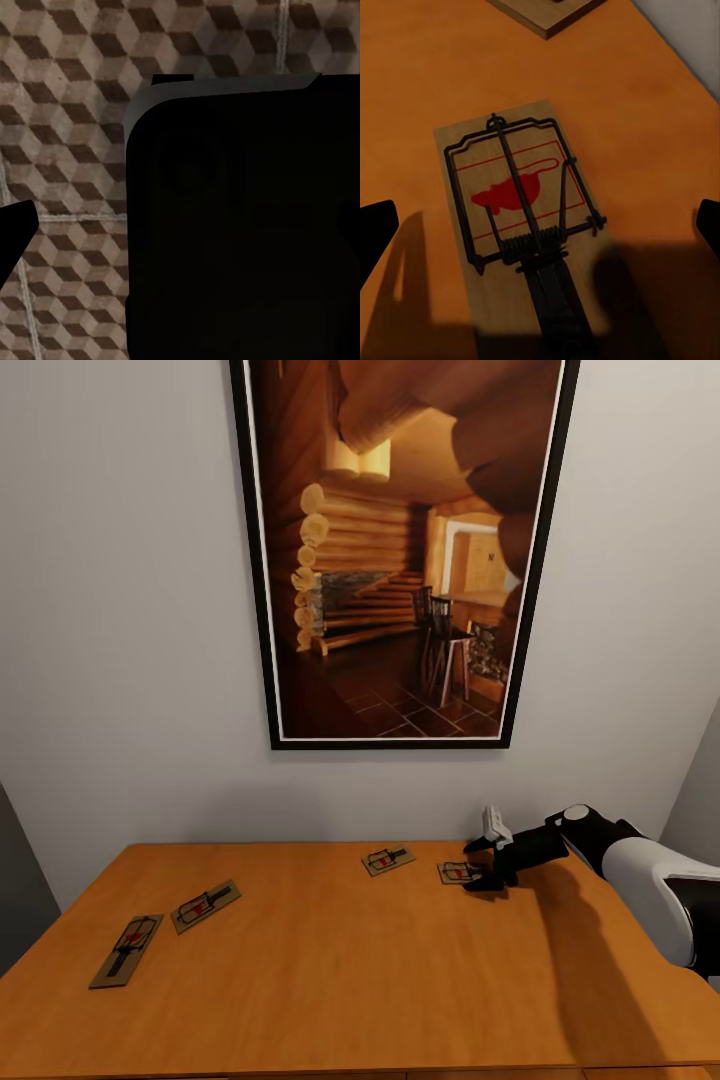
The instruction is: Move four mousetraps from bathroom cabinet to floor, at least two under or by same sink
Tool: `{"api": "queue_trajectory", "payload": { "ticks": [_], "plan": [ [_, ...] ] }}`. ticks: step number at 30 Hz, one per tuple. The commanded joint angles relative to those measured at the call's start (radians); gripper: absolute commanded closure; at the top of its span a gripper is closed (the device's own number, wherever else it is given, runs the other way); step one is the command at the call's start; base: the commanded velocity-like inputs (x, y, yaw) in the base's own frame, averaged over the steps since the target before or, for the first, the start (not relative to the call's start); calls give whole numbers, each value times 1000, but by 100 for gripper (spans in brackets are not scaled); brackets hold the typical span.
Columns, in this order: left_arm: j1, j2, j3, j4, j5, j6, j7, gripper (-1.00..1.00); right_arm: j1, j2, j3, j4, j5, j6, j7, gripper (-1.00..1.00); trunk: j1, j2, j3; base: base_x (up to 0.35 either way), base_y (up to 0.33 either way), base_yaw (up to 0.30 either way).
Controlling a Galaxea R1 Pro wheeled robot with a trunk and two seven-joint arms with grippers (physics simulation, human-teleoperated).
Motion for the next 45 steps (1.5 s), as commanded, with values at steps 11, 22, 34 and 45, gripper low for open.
{"api": "queue_trajectory", "payload": {
  "ticks": [11, 22, 34, 45],
  "plan": [
    [0, 0, 0, -2, -1, -1, 0, -100, 0, 0, 2, 0, 1, -6, -4, -100, 0, -1, -1, 0, 0, 0],
    [0, 0, 0, -2, -1, -1, 0, -100, 3, 0, 2, 0, 1, -6, -5, -100, 0, -1, -1, 0, 0, 0],
    [0, 0, 0, -2, -1, -1, 0, -100, 6, -1, 2, 0, 1, -6, -5, 100, 0, -1, -1, 0, 0, 0],
    [0, 0, 0, -2, -1, -1, 0, -100, 6, 0, 2, 0, 1, -6, -5, 100, 0, -1, -1, 0, 0, 0]
  ]
}}
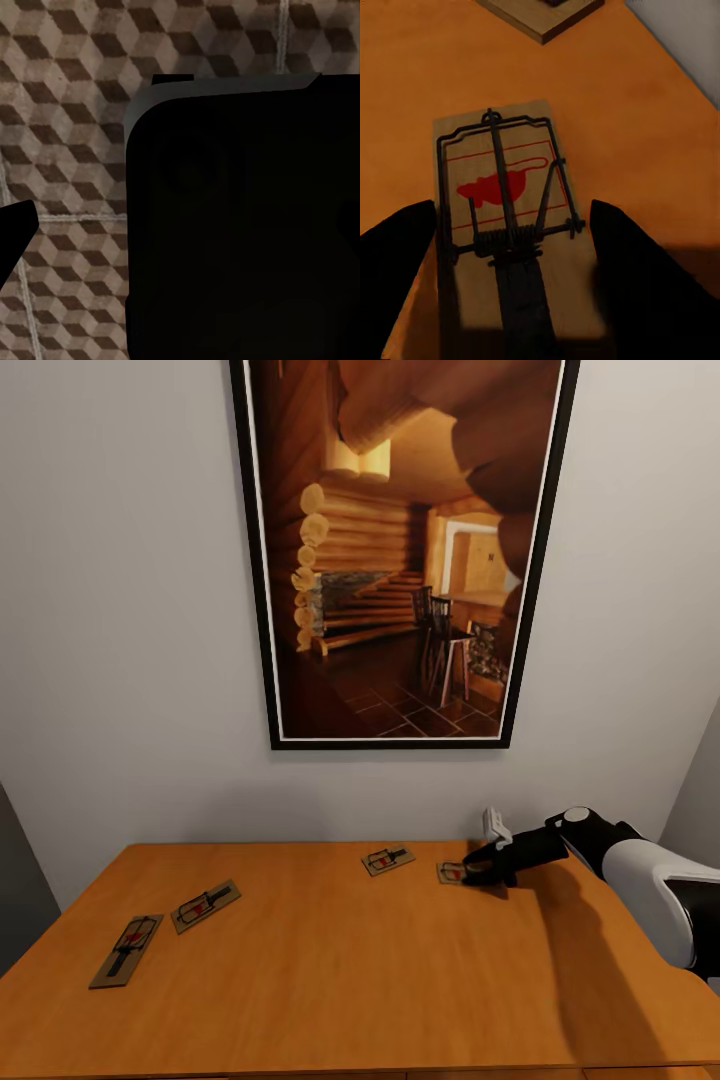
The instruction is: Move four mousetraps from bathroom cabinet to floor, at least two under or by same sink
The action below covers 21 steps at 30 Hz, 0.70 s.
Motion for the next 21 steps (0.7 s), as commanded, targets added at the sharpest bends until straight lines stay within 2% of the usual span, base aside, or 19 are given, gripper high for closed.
{"api": "queue_trajectory", "payload": {
  "ticks": [1, 13, 21],
  "plan": [
    [0, 0, 0, -2, -1, -1, 0, -100, 0, 0, 17, 0, 2, -4, 3, 100, 0, 0, -1, 0, 0, 0],
    [0, 0, 0, -2, -1, -1, 0, -100, 0, 4, 17, -1, 4, -3, 7, 100, 0, 0, -1, 0, 0, 0],
    [0, 0, 0, -2, -1, -1, -1, -100, 0, 23, 16, -16, 5, -2, 17, 100, 0, 0, -1, 0, 0, 0]
  ]
}}
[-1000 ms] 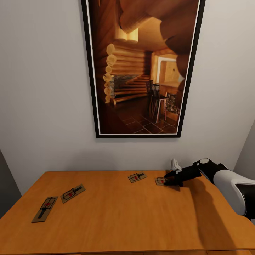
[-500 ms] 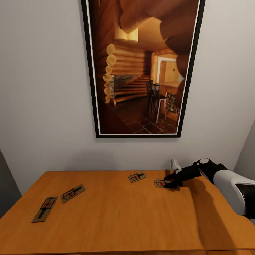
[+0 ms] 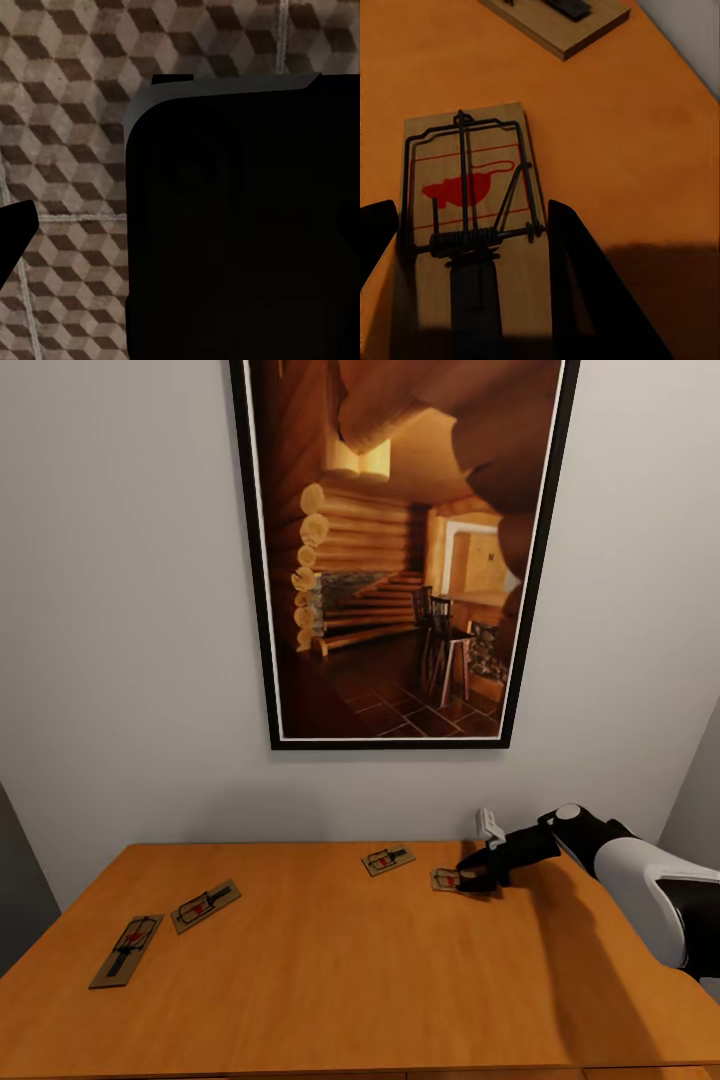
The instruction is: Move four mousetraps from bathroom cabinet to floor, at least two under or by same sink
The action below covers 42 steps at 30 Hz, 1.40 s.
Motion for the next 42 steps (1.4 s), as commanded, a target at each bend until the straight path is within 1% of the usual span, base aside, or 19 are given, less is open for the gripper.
{"api": "queue_trajectory", "payload": {
  "ticks": [1, 7, 11, 14, 17, 20, 22, 23, 26, 30, 35, 42],
  "plan": [
    [0, 0, 0, -2, -1, -1, 0, -100, 0, 1, 3, -2, 1, -4, 3, 100, 0, -1, -1, 0, 0, 0],
    [0, 0, 0, -2, -1, -1, -1, -100, 0, 3, 0, -8, 1, -1, 17, 100, 0, -1, -1, 0, 0, 0],
    [0, 0, 0, -2, -1, -1, -1, -100, 0, 3, -2, -27, 1, 7, 52, 100, 0, -1, -1, 0, 0, 0],
    [0, 0, 0, -2, -1, -1, -1, -100, 0, 2, -3, -55, -1, 29, 77, 100, 0, -1, -1, 0, 0, 0],
    [0, -1, 0, -2, -1, -1, -1, -100, 0, 2, -4, -98, -2, 67, 113, 100, 0, -1, -1, 0, 0, 0],
    [0, -1, 0, -2, -1, -1, -1, -100, 0, 2, -5, -160, -3, 130, 151, 100, 0, -1, -1, 0, 0, 0],
    [0, -1, 0, -2, -1, -1, -1, -100, 0, 2, -5, -181, -4, 149, 157, 100, 0, -1, -1, 0, 0, 0],
    [0, -1, 0, -2, -1, -1, -1, -100, 0, 2, -6, -213, -5, 181, 164, 100, 0, -1, -1, 0, 0, 0],
    [0, -1, 0, -3, -1, -1, -1, -100, 0, 3, -6, -269, -5, 245, 170, 100, 0, -1, -1, 0, 0, 0],
    [0, -1, 0, -3, -1, -1, -1, -100, 0, 3, -5, -312, -5, 294, 182, 100, 0, -1, -1, 0, 0, 0],
    [0, -1, 0, -3, -1, -1, -1, -100, 0, 3, -3, -324, -5, 306, 185, 100, 0, -1, -1, -80, 34, 0],
    [0, -1, 1, -3, -1, -1, -1, -100, 0, 2, -2, -325, -4, 308, 184, 100, 0, -1, -1, -234, 138, 0]
  ]
}}
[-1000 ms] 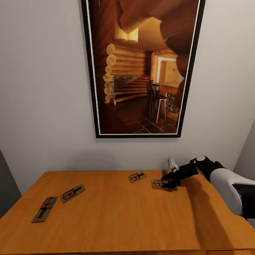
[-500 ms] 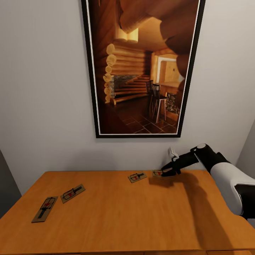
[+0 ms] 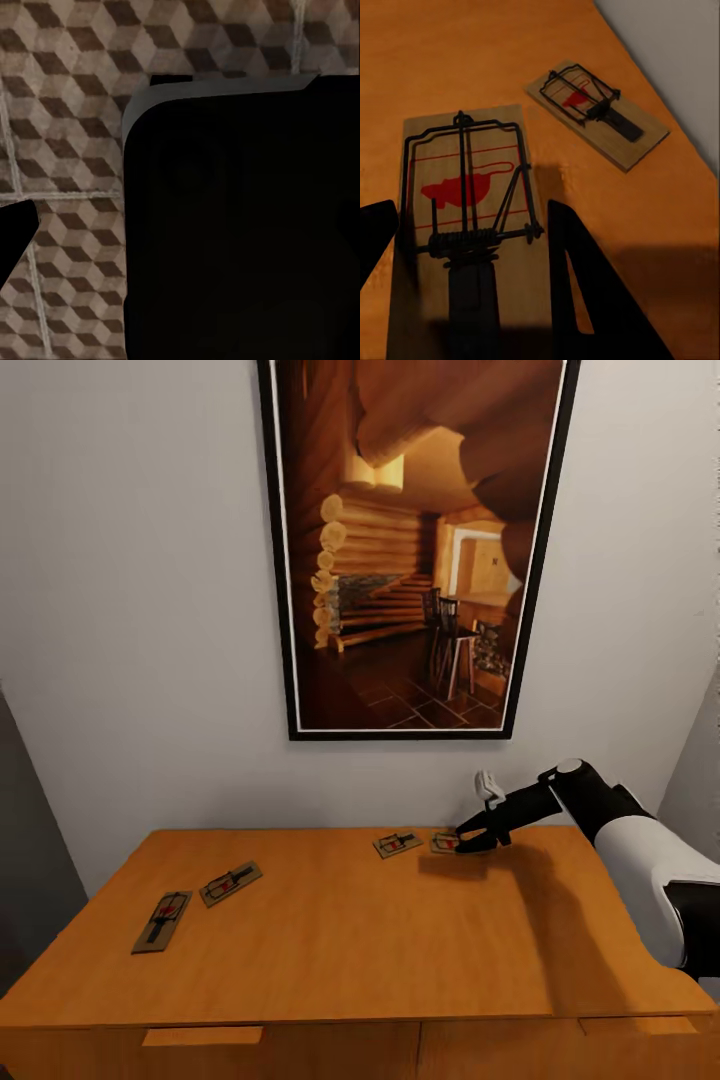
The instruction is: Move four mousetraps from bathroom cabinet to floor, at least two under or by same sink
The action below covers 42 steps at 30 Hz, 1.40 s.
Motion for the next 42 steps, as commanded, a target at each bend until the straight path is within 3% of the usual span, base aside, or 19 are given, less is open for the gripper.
{"api": "queue_trajectory", "payload": {
  "ticks": [1, 11, 42],
  "plan": [
    [0, 0, 1, -1, -1, -1, 0, -100, -1, 0, 1, -1, 3, 9, 3, 100, 0, -1, -1, -263, 156, 0],
    [0, 0, 0, -2, -1, -2, 0, -100, -1, -1, 2, 3, 3, 7, -1, 100, 0, -1, -1, -274, 126, 0],
    [0, 0, 1, -2, -1, -2, 0, -100, -1, -2, 3, 16, 6, 3, -16, 100, 0, -1, -1, -332, 3, 0]
  ]
}}
